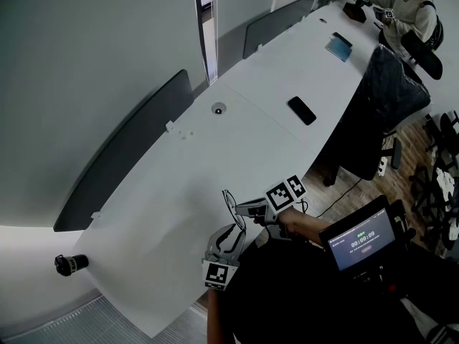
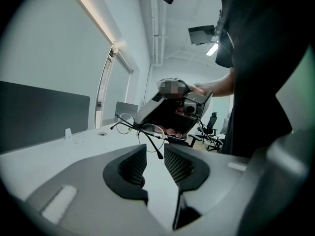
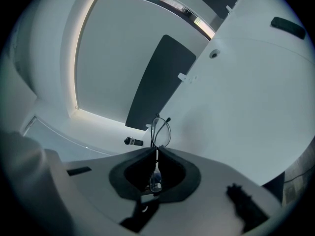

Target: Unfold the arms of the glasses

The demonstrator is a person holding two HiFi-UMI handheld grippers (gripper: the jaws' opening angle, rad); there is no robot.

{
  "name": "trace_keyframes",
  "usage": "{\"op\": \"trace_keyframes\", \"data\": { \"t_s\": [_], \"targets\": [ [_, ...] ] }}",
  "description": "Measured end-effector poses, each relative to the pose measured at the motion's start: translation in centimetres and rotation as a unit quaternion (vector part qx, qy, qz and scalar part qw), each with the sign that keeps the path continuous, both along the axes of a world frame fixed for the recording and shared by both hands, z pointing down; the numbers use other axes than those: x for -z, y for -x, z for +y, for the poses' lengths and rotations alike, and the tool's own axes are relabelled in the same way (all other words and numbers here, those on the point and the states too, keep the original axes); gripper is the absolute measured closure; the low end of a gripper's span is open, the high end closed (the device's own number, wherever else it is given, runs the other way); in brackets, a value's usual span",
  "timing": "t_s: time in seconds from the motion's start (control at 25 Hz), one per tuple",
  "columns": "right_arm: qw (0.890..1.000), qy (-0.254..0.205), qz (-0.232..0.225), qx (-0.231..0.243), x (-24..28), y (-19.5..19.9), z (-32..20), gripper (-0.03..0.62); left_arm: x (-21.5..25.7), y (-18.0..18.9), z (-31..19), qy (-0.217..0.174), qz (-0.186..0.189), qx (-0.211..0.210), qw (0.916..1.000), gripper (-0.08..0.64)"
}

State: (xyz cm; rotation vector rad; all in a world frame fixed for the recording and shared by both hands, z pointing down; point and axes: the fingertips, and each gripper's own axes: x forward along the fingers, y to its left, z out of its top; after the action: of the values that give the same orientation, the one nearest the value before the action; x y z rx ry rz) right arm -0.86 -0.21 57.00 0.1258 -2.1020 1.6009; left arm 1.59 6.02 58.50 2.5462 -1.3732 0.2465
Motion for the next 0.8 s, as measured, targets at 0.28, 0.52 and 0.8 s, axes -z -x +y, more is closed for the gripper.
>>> {"op": "trace_keyframes", "data": {
  "t_s": [0.28,0.52,0.8],
  "targets": [
    [1.000,0.000,-0.010,0.009,0.6,0.6,0.6,0.574,0.0,0.3,0.2,0.001,-0.005,0.005,1.0000,0.451],
    [0.999,-0.025,0.002,0.021,0.1,0.0,0.2,0.574,-0.3,0.5,0.5,0.007,-0.008,0.010,0.9999,0.479],
    [0.820,-0.475,0.126,0.293,2.7,-1.4,-4.5,0.574,-1.9,2.3,1.3,0.032,-0.010,0.029,0.9990,0.448]
  ]
}}
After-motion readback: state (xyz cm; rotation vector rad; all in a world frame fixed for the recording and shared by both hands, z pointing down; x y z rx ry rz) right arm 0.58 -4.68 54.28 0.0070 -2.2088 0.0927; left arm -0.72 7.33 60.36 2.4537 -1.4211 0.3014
